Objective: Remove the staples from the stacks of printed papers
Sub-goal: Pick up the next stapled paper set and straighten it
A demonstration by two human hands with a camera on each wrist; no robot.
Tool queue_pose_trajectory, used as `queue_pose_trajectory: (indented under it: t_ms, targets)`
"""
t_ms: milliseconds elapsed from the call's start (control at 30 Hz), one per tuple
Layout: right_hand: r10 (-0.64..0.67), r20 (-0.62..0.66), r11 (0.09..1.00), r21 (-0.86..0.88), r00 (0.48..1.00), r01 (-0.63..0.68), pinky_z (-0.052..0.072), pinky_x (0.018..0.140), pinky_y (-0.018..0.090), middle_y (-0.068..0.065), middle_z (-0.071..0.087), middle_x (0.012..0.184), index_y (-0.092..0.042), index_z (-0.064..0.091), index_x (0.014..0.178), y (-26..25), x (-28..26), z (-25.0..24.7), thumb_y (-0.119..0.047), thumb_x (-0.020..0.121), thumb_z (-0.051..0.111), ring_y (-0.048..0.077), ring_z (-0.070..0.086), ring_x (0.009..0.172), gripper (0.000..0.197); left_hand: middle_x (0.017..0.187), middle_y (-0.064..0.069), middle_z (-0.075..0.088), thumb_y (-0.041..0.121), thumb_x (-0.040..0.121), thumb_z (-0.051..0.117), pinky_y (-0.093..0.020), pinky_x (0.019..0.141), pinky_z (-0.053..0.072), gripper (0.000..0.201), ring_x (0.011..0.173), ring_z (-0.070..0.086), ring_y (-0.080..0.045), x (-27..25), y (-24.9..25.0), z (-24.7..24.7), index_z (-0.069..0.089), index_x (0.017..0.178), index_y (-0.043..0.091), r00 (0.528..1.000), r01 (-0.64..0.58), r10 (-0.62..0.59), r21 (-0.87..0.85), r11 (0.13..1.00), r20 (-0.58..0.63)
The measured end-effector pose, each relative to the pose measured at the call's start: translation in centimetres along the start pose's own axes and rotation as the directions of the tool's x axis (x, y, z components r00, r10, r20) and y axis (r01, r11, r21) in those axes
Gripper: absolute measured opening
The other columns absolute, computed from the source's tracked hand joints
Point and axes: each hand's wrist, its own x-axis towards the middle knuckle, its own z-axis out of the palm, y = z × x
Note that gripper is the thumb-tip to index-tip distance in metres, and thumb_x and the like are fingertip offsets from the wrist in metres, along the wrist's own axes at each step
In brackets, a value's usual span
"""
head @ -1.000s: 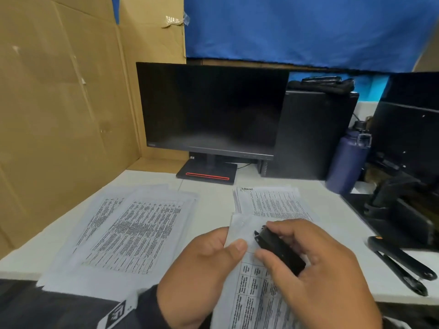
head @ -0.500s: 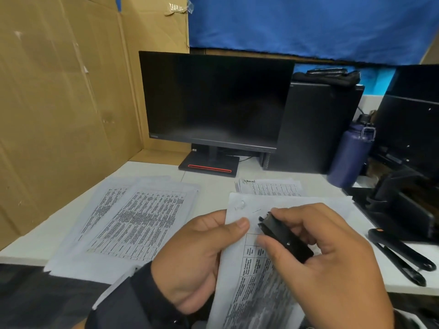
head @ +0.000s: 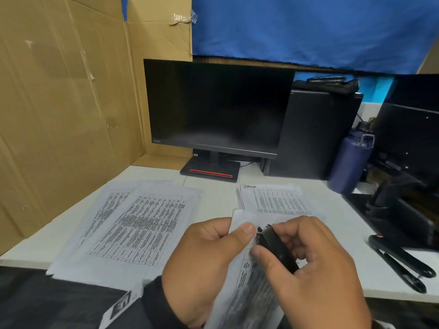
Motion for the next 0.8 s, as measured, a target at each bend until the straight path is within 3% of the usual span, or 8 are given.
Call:
queue_pose_trajectory:
  t_ms: [133, 367, 433, 533, 600, 700, 767, 800]
  targets:
    - [0.051, 0.041, 0.998, 0.031, 0.998, -0.053, 0.042, 0.07, 0.003, -0.013, 0.063, 0.08, -0.037, 0.066, 0.077, 0.4, 0.1, -0.2, -0.021, 0.056, 0.097, 0.006, 0.063, 0.084, 0.041, 0.098, -0.03, 0.074, 0.016, 0.083, 0.069, -0.039, 0.077, 0.063, 0.031, 0.077, 0.074, -0.03, 0.2, 0.0, -0.5, 0.077, 0.102, -0.007, 0.982, 0.163, -0.143, -0.182, 0.97, 0.12]
    - [0.313, 0.104, 0.876, 0.353, 0.944, -0.329, 0.053, 0.062, 0.02, -0.002, 0.072, 0.071, -0.033, 0.071, 0.078, 0.8, 0.8, 0.6, -0.005, 0.053, 0.096, 0.01, 0.065, 0.062, 0.044, 0.103, -0.035, 0.074, 0.016, 0.085, 0.068, -0.044, 0.085, 0.061, 0.027, 0.088, 0.073, -0.035, 0.2, -1.6, 0.8, 0.079, 0.098, -0.004, 0.996, 0.088, -0.088, -0.179, 0.98, 0.009]
    - [0.282, 0.07, 0.907, 0.305, 0.957, -0.29, 0.053, 0.065, 0.019, -0.004, 0.071, 0.075, -0.033, 0.07, 0.078, 0.9, 0.6, 0.6, -0.005, 0.055, 0.095, 0.01, 0.066, 0.067, 0.044, 0.1, -0.033, 0.075, 0.019, 0.082, 0.069, -0.045, 0.086, 0.06, 0.027, 0.086, 0.073, -0.034, 0.3, -1.8, 0.9, 0.08, 0.097, -0.001, 0.997, 0.078, -0.081, -0.146, 0.986, -0.015]
    - [0.04, -0.006, 0.999, 0.017, 0.999, -0.04, 0.045, 0.067, 0.009, -0.011, 0.059, 0.086, -0.034, 0.065, 0.088, 0.7, 0.2, 0.2, -0.019, 0.064, 0.09, 0.006, 0.062, 0.081, 0.038, 0.094, -0.03, 0.076, 0.024, 0.079, 0.073, -0.04, 0.078, 0.06, 0.029, 0.079, 0.073, -0.031, 0.5, -2.1, 0.6, 0.081, 0.096, 0.001, 0.997, 0.069, -0.072, -0.1, 0.993, -0.029]
    - [-0.003, -0.015, 0.999, -0.042, 1.0, 0.003, 0.046, 0.067, 0.011, -0.011, 0.057, 0.087, -0.035, 0.064, 0.089, 0.8, 0.0, 0.1, -0.018, 0.065, 0.091, 0.005, 0.061, 0.082, 0.04, 0.095, -0.031, 0.076, 0.026, 0.082, 0.081, -0.049, 0.084, 0.059, 0.028, 0.083, 0.073, -0.034, 0.5, -2.1, 0.5, 0.081, 0.096, 0.002, 0.997, 0.063, -0.065, -0.084, 0.995, -0.031]
    - [0.243, 0.071, 0.935, 0.249, 0.967, -0.253, 0.052, 0.063, 0.016, -0.003, 0.069, 0.078, -0.033, 0.069, 0.078, 0.8, 0.6, 0.3, -0.006, 0.057, 0.094, 0.005, 0.065, 0.068, 0.043, 0.1, -0.031, 0.076, 0.028, 0.083, 0.073, -0.059, 0.097, 0.053, 0.03, 0.093, 0.072, -0.039, 0.5, -2.2, 0.6, 0.08, 0.098, 0.003, 0.999, 0.033, -0.036, -0.091, 0.995, -0.036]
    - [0.358, 0.21, 0.805, 0.425, 0.91, -0.415, 0.054, 0.058, 0.024, 0.006, 0.072, 0.07, -0.025, 0.07, 0.073, 0.7, 1.1, 0.3, 0.001, 0.054, 0.094, 0.011, 0.063, 0.058, 0.04, 0.104, -0.03, 0.076, 0.025, 0.087, 0.072, -0.058, 0.099, 0.055, 0.028, 0.099, 0.073, -0.041, 0.5, -2.4, 0.6, 0.08, 0.101, 0.003, 0.999, 0.013, -0.016, -0.095, 0.995, -0.03]
    - [0.358, 0.224, 0.8, 0.427, 0.906, -0.422, 0.056, 0.06, 0.027, 0.007, 0.072, 0.07, -0.024, 0.07, 0.073, 0.7, 1.1, 0.3, 0.002, 0.054, 0.093, 0.014, 0.064, 0.059, 0.04, 0.104, -0.029, 0.076, 0.023, 0.09, 0.073, -0.054, 0.095, 0.058, 0.024, 0.099, 0.074, -0.041, 0.5, -2.5, 0.6, 0.08, 0.102, 0.003, 1.0, 0.008, -0.009, -0.099, 0.995, -0.016]
